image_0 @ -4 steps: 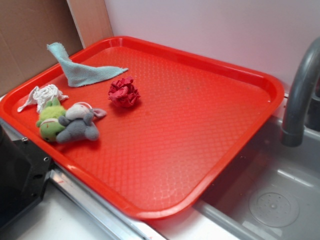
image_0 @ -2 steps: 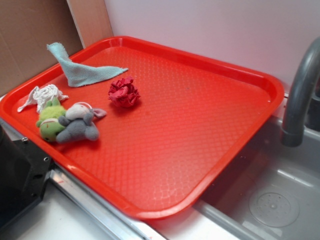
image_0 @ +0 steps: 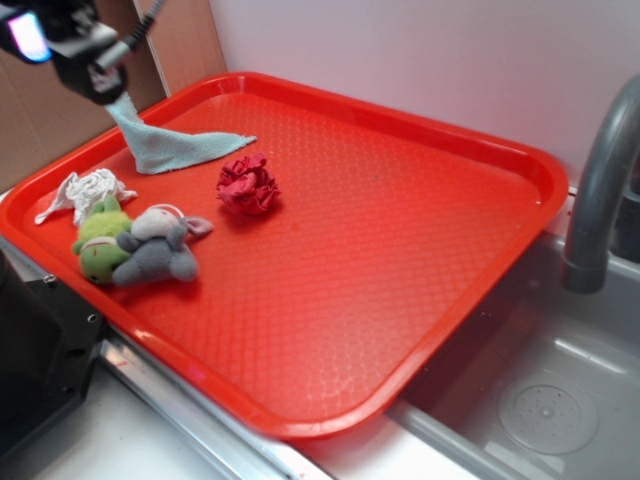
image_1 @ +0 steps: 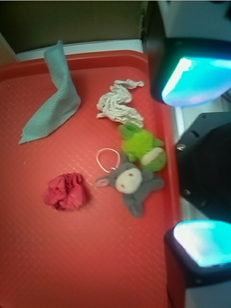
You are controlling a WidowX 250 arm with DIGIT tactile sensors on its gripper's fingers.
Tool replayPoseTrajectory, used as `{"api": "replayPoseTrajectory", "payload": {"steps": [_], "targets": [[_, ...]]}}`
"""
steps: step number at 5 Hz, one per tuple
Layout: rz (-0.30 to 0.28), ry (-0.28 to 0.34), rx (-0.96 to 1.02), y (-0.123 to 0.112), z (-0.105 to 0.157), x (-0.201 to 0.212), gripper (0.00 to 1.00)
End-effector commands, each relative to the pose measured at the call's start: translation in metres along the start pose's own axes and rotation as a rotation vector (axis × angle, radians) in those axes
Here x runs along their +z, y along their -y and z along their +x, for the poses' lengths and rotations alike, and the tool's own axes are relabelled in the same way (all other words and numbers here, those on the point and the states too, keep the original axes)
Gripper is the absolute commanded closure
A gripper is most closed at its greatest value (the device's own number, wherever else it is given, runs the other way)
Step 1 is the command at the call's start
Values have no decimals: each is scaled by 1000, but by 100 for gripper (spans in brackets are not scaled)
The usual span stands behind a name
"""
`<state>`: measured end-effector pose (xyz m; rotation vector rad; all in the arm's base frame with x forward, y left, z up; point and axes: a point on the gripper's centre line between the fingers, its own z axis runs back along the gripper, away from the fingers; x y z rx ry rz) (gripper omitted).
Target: Grab the red paper.
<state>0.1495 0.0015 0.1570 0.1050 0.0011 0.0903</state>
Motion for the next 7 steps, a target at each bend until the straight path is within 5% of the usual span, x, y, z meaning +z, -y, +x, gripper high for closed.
{"api": "replayPoseTrajectory", "payload": {"steps": [1,2,3,5,6,7], "targets": [[-69,145,-158,27,45,-43,0],[-112,157,-259,33,61,-64,0],[-100,97,-309,39,64,-87,0],[3,84,-290,35,81,-127,0],[5,98,-266,26,87,-138,24],[-22,107,-228,15,86,-128,100]]}}
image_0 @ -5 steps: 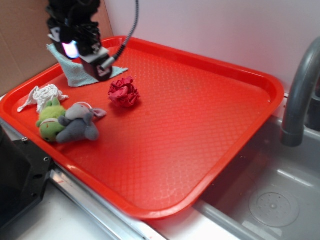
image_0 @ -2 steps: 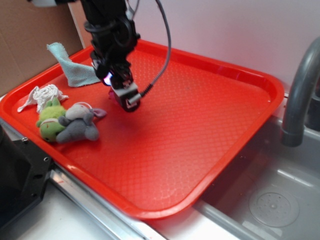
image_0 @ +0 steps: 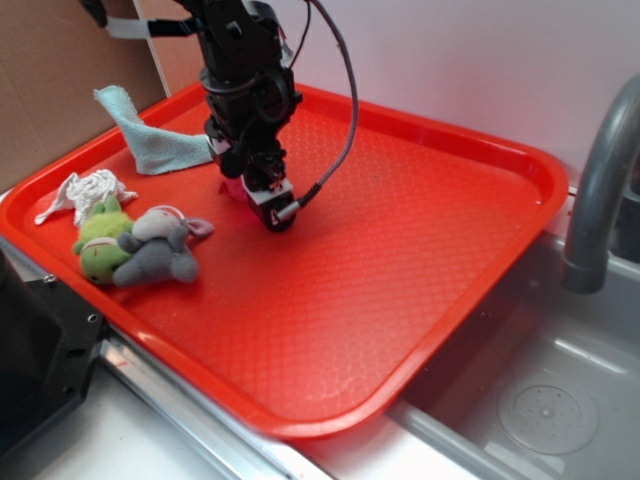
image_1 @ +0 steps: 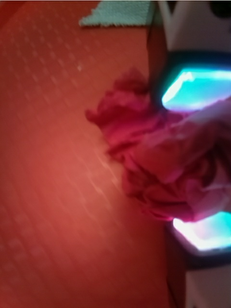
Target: Grab the red paper.
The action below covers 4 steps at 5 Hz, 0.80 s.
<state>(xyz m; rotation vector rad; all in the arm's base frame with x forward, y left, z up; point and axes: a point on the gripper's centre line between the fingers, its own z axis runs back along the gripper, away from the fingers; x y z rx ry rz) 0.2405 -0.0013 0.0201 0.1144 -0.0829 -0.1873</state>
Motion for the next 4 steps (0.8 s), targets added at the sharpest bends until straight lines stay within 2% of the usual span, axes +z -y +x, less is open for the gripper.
{"api": "replayPoseTrajectory", "payload": {"steps": [1,2,3,4], "targets": [[-87,9,111,-29,-11,39,100],[-196,119,169,-44,-27,86,100],[-261,137,278,-58,-54,135,100],[-271,196,291,-62,-60,183,100]]}}
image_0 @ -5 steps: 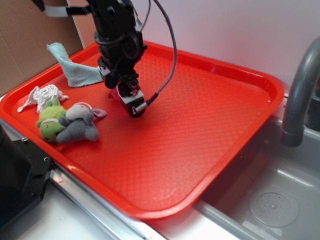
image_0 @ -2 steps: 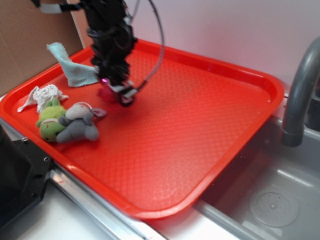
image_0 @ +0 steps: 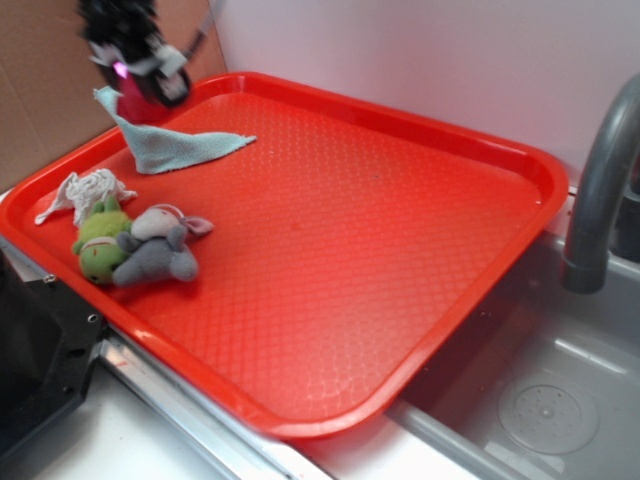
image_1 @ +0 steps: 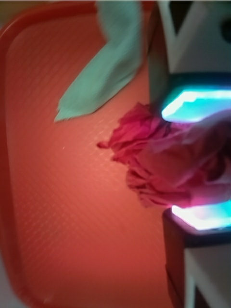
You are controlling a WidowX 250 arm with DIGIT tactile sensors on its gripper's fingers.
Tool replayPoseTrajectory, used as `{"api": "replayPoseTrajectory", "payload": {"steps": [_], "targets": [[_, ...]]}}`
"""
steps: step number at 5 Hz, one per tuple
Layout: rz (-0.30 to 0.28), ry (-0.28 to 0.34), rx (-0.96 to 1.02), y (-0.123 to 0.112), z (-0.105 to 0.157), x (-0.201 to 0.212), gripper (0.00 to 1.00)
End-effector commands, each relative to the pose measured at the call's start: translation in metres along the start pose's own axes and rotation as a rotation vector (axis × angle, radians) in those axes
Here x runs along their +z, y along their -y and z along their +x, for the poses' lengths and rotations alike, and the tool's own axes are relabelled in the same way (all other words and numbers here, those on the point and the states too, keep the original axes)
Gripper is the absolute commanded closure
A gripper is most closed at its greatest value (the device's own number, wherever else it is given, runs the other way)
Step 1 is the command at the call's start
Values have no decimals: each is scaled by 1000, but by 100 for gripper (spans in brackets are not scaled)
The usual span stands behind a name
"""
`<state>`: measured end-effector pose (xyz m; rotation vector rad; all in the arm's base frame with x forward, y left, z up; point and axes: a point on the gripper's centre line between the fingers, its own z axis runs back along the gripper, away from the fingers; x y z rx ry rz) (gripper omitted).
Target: Grab the red paper.
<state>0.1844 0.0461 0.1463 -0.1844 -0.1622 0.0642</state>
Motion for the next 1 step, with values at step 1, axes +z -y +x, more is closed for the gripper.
{"api": "replayPoseTrajectory", "payload": {"steps": [1], "targets": [[57,99,9,24,9,106,100]]}}
